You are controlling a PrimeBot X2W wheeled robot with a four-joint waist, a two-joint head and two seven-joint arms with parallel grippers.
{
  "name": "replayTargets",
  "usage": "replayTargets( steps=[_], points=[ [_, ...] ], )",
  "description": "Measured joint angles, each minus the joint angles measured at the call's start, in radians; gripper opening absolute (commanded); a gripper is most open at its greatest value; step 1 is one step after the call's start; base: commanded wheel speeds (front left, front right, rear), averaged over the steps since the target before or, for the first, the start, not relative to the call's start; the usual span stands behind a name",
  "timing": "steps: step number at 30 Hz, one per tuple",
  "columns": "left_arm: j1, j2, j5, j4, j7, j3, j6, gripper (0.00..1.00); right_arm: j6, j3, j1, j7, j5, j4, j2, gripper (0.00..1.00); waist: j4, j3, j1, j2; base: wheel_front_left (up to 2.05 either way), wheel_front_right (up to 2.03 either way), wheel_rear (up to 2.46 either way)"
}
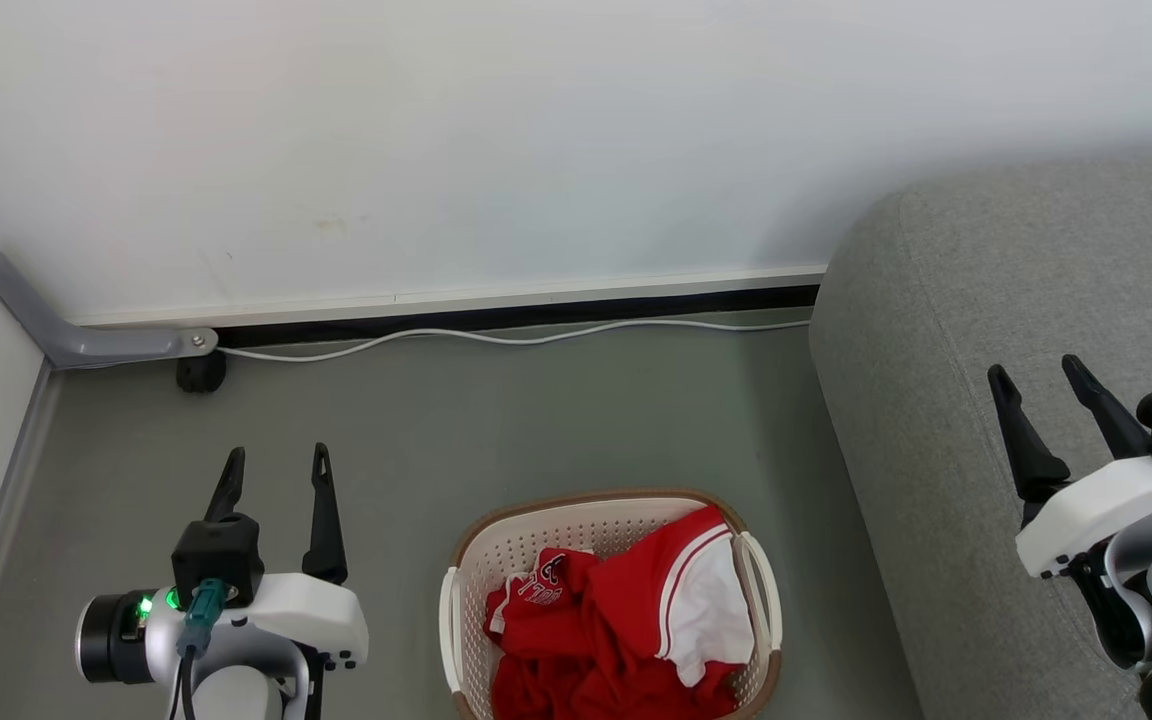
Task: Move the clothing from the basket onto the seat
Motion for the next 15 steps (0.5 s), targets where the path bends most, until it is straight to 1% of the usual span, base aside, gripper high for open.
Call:
replayTargets(
  steps=[6,9,12,15],
  points=[
    [0.0,-0.001,0.0,0.009,0.0,0.011,-0.001,1.0,0.0,-0.011,0.0,0.0,-0.007,-0.002,0.0,1.0,-0.001,0.003,0.0,0.0,0.0,0.0,0.0],
    [0.0,-0.002,0.0,0.022,0.0,0.014,-0.011,1.0,0.0,-0.017,0.001,0.0,-0.007,-0.009,0.003,1.0,-0.003,0.002,0.0,0.0,0.0,0.0,0.0],
    [0.0,-0.002,0.0,0.03,0.0,0.02,-0.034,1.0,0.0,-0.024,0.001,0.0,-0.007,-0.016,0.006,1.0,-0.003,0.002,0.0,0.0,0.0,0.0,0.0],
    [0.0,-0.002,0.0,0.03,0.0,0.027,-0.043,1.0,0.0,-0.029,0.002,0.0,-0.007,-0.018,0.008,1.0,-0.004,0.002,0.0,0.0,0.0,0.0,0.0]
  ],
)
